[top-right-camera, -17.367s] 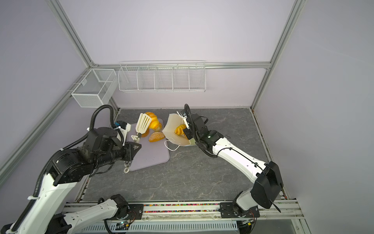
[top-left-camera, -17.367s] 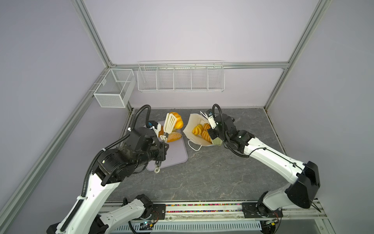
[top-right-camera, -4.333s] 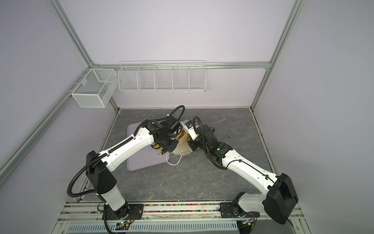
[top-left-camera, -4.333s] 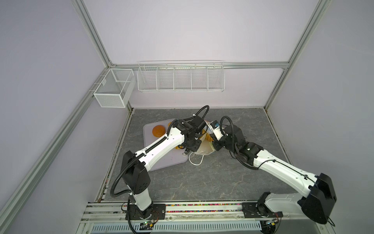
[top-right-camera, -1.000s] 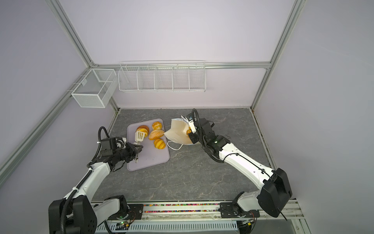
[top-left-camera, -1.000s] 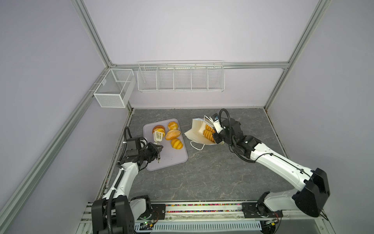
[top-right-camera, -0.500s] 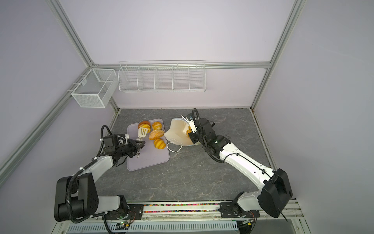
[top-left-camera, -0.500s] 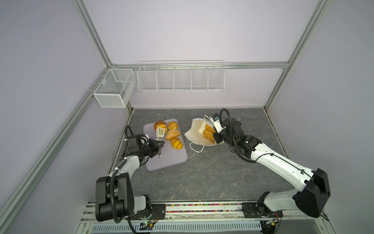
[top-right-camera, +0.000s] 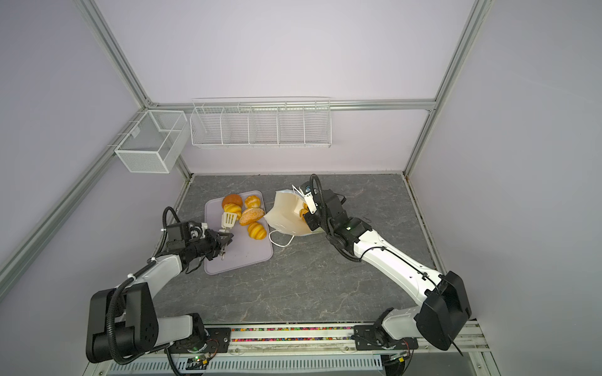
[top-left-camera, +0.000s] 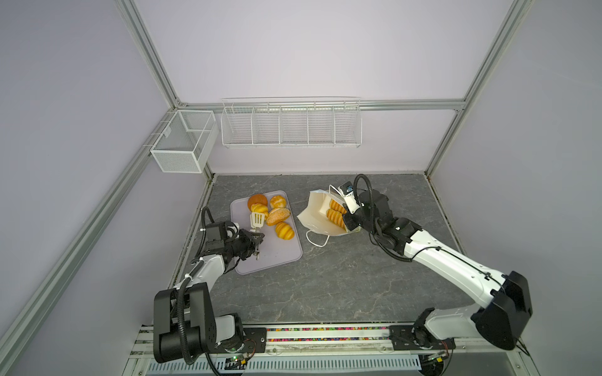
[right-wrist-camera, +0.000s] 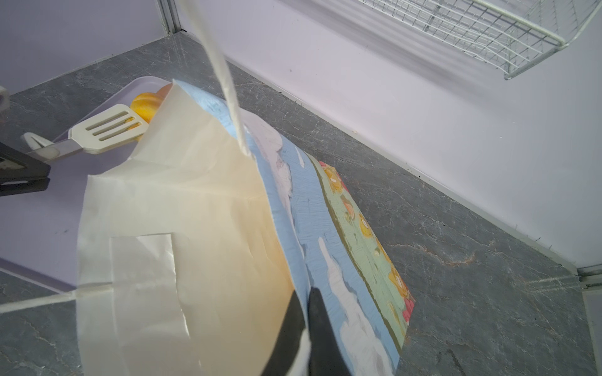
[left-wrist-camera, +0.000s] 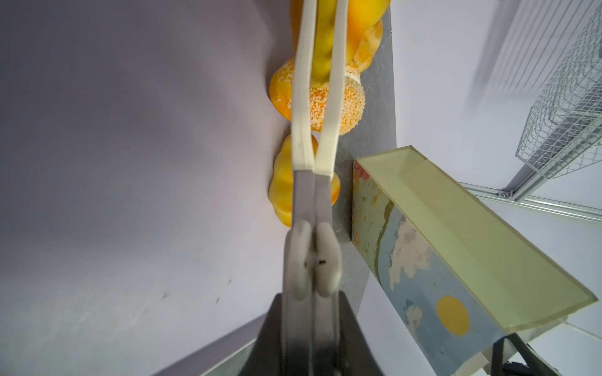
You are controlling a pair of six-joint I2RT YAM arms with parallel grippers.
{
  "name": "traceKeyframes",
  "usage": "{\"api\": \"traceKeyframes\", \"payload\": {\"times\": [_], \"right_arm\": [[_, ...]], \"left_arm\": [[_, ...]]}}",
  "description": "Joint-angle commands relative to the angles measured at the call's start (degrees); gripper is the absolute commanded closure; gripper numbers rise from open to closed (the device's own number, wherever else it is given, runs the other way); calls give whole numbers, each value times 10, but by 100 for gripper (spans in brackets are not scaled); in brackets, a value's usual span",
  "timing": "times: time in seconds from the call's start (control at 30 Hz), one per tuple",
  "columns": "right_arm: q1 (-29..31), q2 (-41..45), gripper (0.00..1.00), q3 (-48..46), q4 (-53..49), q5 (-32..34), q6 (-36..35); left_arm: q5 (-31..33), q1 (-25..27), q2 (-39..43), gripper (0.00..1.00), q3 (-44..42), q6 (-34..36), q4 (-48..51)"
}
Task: Take the fake bread out of the paper bag
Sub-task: 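Lower the striped yellow bread onto the lavender tray and open the tongs, then move the tongs back into the bag opening with the left gripper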
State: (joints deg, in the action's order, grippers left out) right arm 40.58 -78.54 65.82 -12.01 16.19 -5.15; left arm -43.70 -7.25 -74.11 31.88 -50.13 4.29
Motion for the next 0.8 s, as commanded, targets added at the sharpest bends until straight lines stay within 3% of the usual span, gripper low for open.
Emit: {"api": "traceKeyframes", "payload": {"times": [0.0,0.37,0.63,0.77], "right_arm": [[-3,12,93,-10,5,-7,2],[-3,16,94,-11,4,-9,1],[-4,20,93,-14,1,-6,0],[-4,20,93,-14,1,-5,0]], "left_arm": [[17,-7,21,76,-8,7,56],[52,-18,69,61,20,64,170],[77,-23,107,61,37,103,247],[96,-23,140,67,56,128,303]]}}
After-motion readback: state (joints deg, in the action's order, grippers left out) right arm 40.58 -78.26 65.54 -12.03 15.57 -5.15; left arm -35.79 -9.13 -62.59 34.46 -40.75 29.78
